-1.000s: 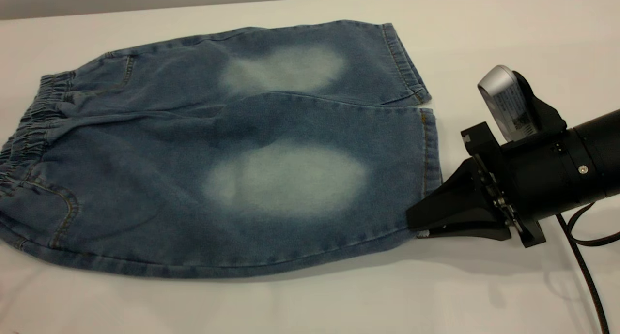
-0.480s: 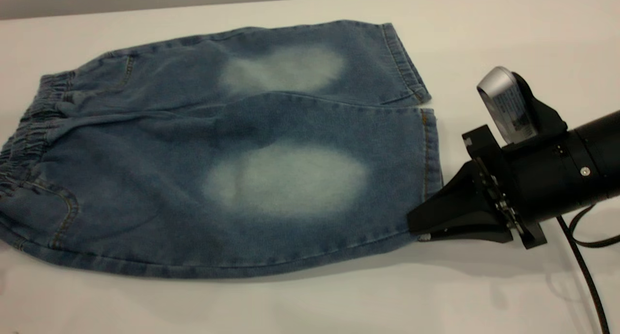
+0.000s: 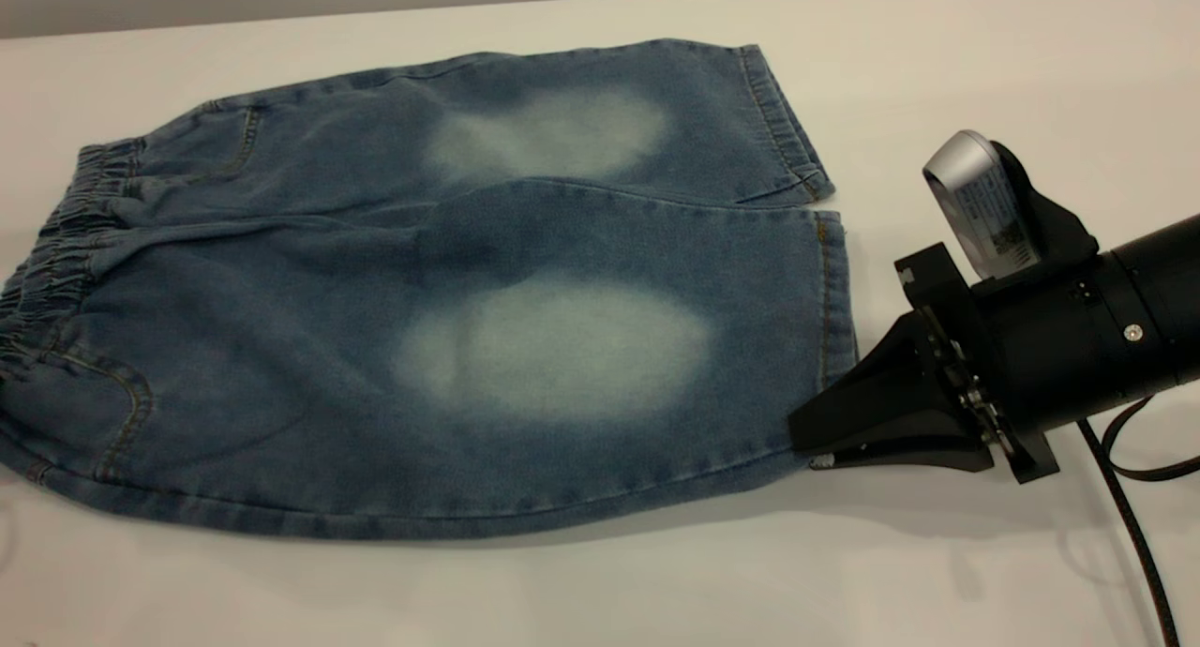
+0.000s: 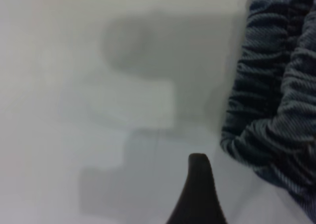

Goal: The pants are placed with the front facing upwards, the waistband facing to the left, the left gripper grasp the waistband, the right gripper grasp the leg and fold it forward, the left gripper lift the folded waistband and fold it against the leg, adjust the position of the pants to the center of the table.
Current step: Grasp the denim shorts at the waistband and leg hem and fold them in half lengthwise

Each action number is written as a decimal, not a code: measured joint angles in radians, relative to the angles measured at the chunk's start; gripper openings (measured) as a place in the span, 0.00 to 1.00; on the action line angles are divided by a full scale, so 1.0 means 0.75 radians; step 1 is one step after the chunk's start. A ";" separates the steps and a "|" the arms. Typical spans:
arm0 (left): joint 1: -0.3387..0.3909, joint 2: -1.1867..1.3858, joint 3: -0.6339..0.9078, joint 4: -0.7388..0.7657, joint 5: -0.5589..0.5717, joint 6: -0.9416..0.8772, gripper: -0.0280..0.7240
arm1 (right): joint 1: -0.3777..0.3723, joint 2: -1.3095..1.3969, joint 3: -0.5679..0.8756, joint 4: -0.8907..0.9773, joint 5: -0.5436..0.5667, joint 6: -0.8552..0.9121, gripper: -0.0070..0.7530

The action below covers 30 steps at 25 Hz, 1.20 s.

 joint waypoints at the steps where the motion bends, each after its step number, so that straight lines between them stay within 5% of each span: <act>1: 0.000 0.011 0.000 0.000 -0.010 0.001 0.74 | 0.000 0.000 0.000 0.000 0.000 0.000 0.03; 15: 0.000 0.110 0.000 0.001 -0.152 0.055 0.71 | 0.000 0.000 0.000 0.000 0.000 0.000 0.03; 19: 0.000 0.110 0.000 0.000 -0.152 0.053 0.58 | 0.000 0.000 0.000 -0.001 0.005 0.000 0.03; 25: 0.000 0.110 0.000 -0.001 -0.155 0.049 0.21 | 0.000 0.000 0.000 -0.001 0.025 0.000 0.03; 30: 0.000 0.110 0.000 -0.002 -0.145 0.012 0.18 | 0.000 0.000 0.000 0.007 0.025 0.000 0.03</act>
